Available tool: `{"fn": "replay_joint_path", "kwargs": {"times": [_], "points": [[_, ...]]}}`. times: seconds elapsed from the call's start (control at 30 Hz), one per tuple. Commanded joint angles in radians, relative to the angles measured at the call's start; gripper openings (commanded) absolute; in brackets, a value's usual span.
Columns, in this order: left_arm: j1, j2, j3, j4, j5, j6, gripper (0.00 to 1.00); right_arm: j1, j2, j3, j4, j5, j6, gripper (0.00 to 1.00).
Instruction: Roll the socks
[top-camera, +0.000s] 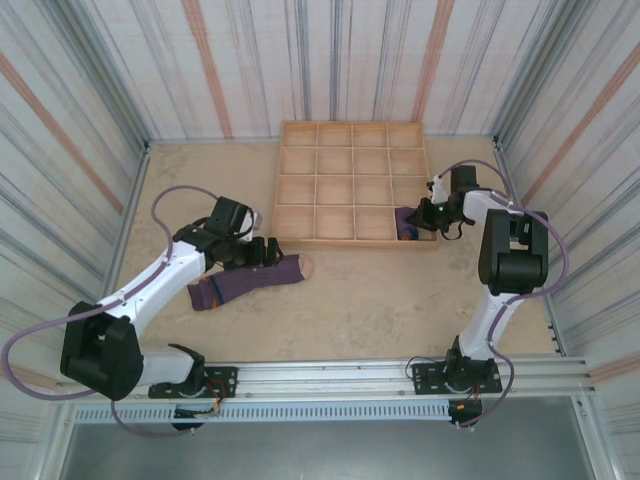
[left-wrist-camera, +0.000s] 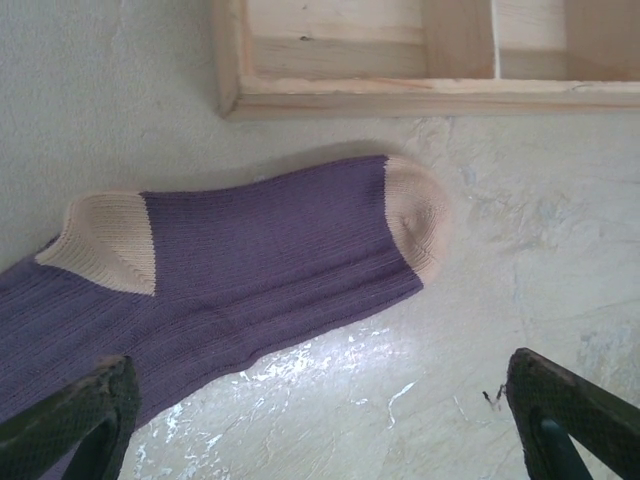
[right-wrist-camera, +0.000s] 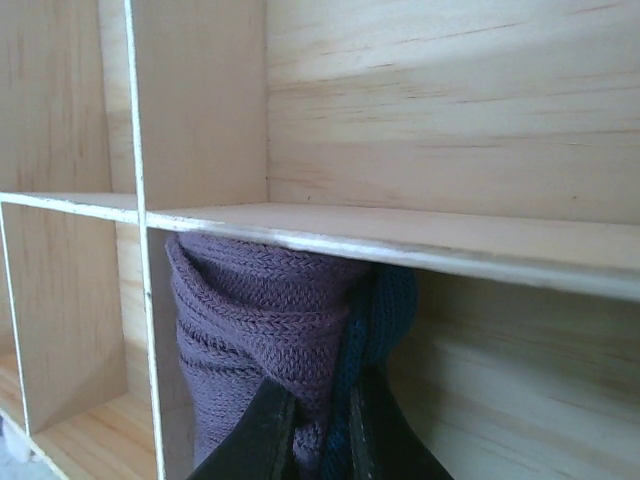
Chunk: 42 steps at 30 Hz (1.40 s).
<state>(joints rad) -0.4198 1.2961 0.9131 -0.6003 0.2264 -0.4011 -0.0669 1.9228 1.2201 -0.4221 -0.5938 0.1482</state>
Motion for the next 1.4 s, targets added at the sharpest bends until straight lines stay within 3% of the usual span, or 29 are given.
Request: {"fn": "replay_joint_path", "kwargs": {"times": [0.0, 0.1, 0.23, 0.37, 0.6, 0.73, 0.87, 0.93, 1.13, 1.17, 1.37], "points": [[0.003, 0.000, -0.001, 0.000, 0.016, -0.011, 0.97, 0.014, 0.055, 0.006, -0.081, -0.033, 0.007, 0.00], [0.003, 0.008, 0.005, -0.010, -0.006, -0.016, 0.99, 0.014, 0.046, -0.003, -0.078, -0.001, 0.016, 0.01], [0.003, 0.036, 0.015, -0.024, 0.004, -0.025, 0.98, 0.015, 0.017, 0.000, -0.072, 0.023, 0.041, 0.17], [0.003, 0.037, -0.003, -0.023, -0.014, -0.038, 0.98, 0.020, -0.019, 0.042, -0.111, 0.067, 0.049, 0.25], [0.021, 0.049, -0.017, -0.036, -0.014, -0.066, 0.98, 0.028, -0.064, 0.085, -0.154, 0.092, 0.044, 0.59], [0.036, 0.062, -0.014, -0.056, -0.008, -0.073, 0.97, 0.037, -0.113, 0.102, -0.178, 0.107, 0.036, 0.67], [0.106, 0.066, -0.028, -0.084, 0.036, -0.103, 0.97, 0.072, -0.211, 0.086, -0.187, 0.168, 0.044, 0.86], [0.146, 0.069, -0.023, -0.116, 0.049, -0.099, 0.97, 0.097, -0.260, 0.078, -0.194, 0.192, 0.057, 0.91], [0.247, 0.101, 0.028, -0.233, -0.039, -0.074, 0.97, 0.202, -0.387, 0.013, -0.202, 0.230, 0.105, 0.95], [0.267, 0.111, 0.032, -0.245, -0.052, -0.073, 0.98, 0.228, -0.407, -0.005, -0.194, 0.235, 0.120, 0.99], [0.352, 0.146, 0.024, -0.227, -0.107, -0.070, 0.98, 0.424, -0.502, -0.103, -0.171, 0.332, 0.170, 0.99]]}}
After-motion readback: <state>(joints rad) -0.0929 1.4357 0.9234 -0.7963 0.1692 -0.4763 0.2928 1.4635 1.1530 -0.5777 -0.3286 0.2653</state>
